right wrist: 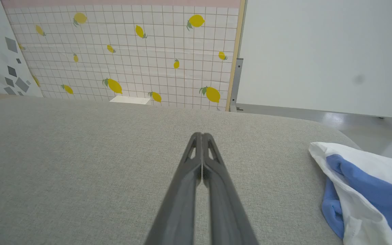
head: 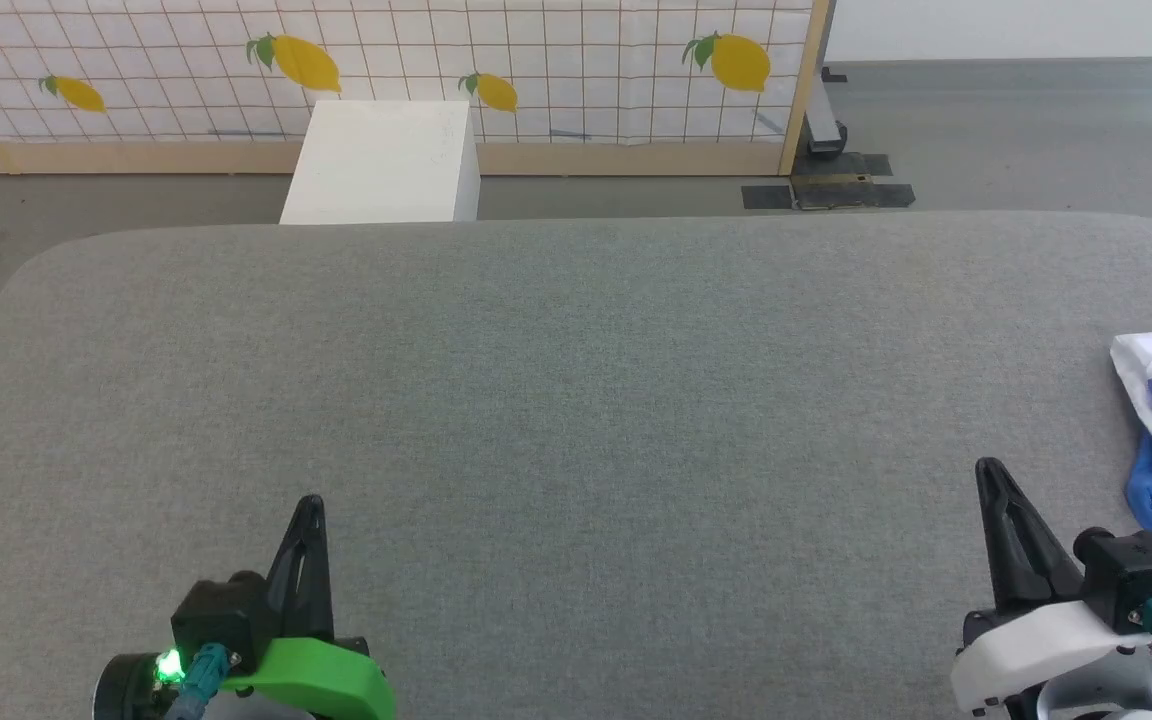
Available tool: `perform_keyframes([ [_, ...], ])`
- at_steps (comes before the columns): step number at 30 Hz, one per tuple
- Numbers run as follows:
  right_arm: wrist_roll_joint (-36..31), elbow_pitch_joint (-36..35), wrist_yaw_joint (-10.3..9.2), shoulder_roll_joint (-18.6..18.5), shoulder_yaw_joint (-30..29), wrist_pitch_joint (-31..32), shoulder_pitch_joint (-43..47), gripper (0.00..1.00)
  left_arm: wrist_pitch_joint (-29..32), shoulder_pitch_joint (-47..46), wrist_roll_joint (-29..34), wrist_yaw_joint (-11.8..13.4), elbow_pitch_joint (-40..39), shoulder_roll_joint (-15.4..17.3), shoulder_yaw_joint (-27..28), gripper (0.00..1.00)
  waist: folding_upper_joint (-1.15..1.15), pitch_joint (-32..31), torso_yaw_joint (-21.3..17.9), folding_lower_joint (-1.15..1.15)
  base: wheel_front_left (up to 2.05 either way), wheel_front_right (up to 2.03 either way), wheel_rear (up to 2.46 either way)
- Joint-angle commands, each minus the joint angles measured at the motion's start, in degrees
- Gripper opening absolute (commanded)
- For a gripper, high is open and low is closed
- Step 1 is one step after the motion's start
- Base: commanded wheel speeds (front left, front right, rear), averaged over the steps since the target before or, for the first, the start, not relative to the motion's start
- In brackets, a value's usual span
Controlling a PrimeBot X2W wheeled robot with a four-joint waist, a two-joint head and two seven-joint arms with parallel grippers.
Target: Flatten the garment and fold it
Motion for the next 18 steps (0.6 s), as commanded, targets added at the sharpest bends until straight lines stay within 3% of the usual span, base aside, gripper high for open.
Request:
perform_keyframes([
  [1, -0.3, 0.2, -0.05, 0.0, 0.3, 0.3, -1.3, 0.00, 0.4, -1.3, 0.8, -0.5, 0.2, -0.3, 0.3, 0.00, 0.00, 0.0, 0.0, 0.00, 0.00, 0.00, 0.00],
  [18, -0.5, 0.8, -0.07, 0.0, 1.6, 1.2, -2.2, 0.00, 2.4, -2.6, 2.9, -1.5, 0.8, -1.2, 1.6, 0.00, 0.00, -0.4, 0.0, 0.00, 0.00, 0.00, 0.00],
])
